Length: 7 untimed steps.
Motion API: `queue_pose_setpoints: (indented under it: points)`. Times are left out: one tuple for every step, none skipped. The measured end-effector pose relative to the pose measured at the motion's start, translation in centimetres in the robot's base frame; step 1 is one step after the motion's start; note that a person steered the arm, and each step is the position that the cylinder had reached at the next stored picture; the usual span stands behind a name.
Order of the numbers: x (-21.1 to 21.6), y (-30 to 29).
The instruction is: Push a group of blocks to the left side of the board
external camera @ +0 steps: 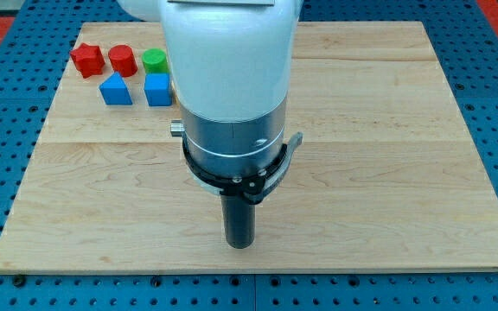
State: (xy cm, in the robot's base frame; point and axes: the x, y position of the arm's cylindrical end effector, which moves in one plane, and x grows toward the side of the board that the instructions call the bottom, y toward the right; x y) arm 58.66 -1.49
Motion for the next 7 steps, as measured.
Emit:
queue_pose_setpoints:
  points:
    - [0.0, 0.0]
    - [0.1, -0.5]
    - [0.1, -0.6]
    - [0.0, -0.6]
    - [-0.3, -0.6]
    - [-0.7, 0.0]
    - [-1.1, -0.9]
